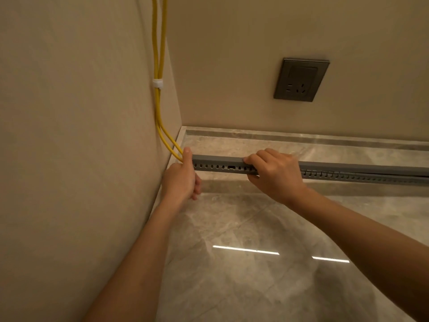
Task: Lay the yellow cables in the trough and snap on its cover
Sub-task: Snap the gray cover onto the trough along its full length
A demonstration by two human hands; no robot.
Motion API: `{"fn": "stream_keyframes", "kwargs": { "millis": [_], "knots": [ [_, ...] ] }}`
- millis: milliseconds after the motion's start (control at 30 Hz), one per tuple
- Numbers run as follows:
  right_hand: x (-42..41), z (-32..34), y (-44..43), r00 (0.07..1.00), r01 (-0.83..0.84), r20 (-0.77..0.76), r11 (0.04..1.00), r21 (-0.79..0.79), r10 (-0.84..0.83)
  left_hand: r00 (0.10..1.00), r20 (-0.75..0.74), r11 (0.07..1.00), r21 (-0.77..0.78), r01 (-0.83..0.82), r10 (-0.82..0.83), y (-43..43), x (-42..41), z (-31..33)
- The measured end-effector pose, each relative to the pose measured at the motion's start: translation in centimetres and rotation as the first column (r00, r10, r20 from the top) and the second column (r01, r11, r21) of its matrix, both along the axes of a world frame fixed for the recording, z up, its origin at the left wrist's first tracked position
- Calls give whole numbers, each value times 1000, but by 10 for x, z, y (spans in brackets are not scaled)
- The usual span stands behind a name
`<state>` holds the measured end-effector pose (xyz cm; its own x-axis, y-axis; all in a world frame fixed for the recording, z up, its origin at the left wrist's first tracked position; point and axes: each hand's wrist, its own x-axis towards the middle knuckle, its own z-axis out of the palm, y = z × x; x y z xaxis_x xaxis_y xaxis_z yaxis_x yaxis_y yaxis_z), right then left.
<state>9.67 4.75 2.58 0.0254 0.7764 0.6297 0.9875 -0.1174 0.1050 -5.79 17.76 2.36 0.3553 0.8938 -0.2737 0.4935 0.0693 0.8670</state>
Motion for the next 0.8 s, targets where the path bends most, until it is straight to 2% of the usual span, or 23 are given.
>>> {"fn": "stream_keyframes", "kwargs": {
  "millis": [33, 67, 100, 133, 200, 267, 333, 467, 633, 800],
  "knots": [
    [0, 1, 0, 1000, -11, -8, 1000, -5, 11, 990, -141, 981, 192, 40, -13, -1, -6, 0],
    [0, 2, 0, 1000, -20, -17, 1000, -16, 20, 966, -257, 917, 391, 78, 27, -3, -11, 0],
    [0, 3, 0, 999, -25, -27, 999, -29, 25, 949, -303, 820, 563, 104, 88, -7, -14, 2],
    [1, 3, 0, 999, -27, -38, 998, -48, 26, 951, -281, 707, 698, 112, 127, -12, -15, 4],
    [1, 4, -1, 998, -27, -55, 997, -76, 23, 982, -187, 498, 855, 146, 32, -21, -10, 8],
    [2, 5, -2, 998, -35, -64, 995, -93, 29, 954, -239, 363, 885, 291, -183, -27, 1, 11],
    [2, 7, -3, 996, -49, -74, 992, -113, 41, 884, -371, 272, 853, 446, -284, -31, 11, 13],
    [3, 11, -4, 994, -68, -93, 990, -124, 56, 791, -517, 168, 791, 588, -327, -30, 25, 16],
    [3, 14, -4, 988, -92, -135, 988, -121, 76, 756, -575, 7, 794, 607, -312, -29, 28, 14],
    [4, 12, -2, 987, -80, -153, 980, -182, 52, 745, -605, -39, 783, 621, -282, -28, 29, 15]
  ]
}}
